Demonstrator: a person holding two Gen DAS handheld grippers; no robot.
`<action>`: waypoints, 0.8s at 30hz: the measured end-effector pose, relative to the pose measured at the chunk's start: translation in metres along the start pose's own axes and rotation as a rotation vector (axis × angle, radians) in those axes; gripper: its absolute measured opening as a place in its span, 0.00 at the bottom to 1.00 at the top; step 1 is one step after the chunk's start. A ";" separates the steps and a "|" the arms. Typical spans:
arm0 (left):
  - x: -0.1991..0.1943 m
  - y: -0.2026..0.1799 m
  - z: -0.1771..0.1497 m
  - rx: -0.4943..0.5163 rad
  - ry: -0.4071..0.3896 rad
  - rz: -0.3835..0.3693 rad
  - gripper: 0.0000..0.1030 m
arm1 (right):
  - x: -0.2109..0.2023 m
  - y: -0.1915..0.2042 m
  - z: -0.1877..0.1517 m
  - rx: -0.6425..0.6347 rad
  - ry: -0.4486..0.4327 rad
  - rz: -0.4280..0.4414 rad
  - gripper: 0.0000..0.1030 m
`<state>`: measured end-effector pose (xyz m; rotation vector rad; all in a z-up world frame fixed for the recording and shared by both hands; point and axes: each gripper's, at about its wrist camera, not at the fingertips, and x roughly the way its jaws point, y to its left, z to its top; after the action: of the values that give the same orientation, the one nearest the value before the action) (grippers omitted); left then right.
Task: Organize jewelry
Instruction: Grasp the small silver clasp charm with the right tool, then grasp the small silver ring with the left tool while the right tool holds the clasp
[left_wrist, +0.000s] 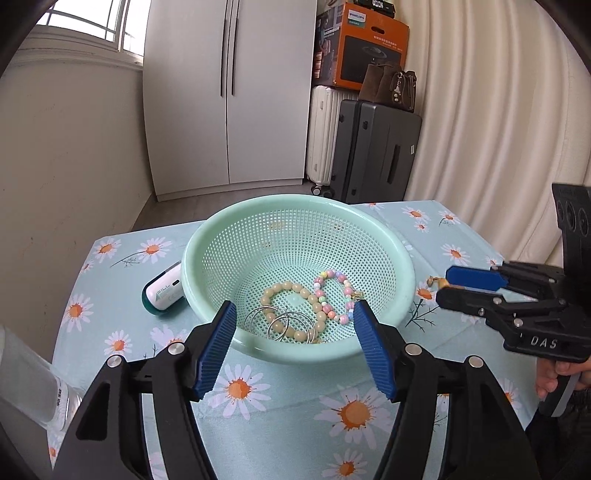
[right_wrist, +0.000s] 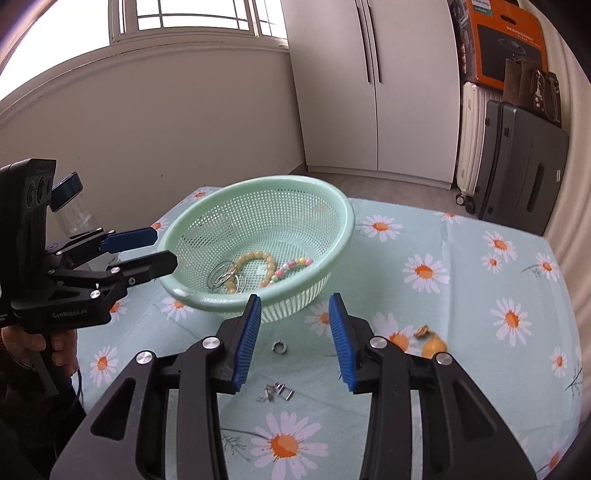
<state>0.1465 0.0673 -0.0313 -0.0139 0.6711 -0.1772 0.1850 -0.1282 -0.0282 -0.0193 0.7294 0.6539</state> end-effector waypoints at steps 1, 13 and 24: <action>-0.002 0.000 -0.002 -0.008 0.001 0.001 0.62 | 0.001 0.002 -0.007 0.009 0.021 0.003 0.38; -0.006 -0.008 -0.021 -0.013 0.045 0.014 0.73 | 0.051 0.022 -0.044 -0.054 0.230 -0.037 0.38; 0.031 -0.042 -0.042 0.010 0.159 -0.039 0.74 | 0.048 0.020 -0.052 -0.099 0.220 -0.121 0.11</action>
<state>0.1378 0.0222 -0.0804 -0.0036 0.8284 -0.2209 0.1687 -0.0985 -0.0929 -0.2275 0.8998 0.5769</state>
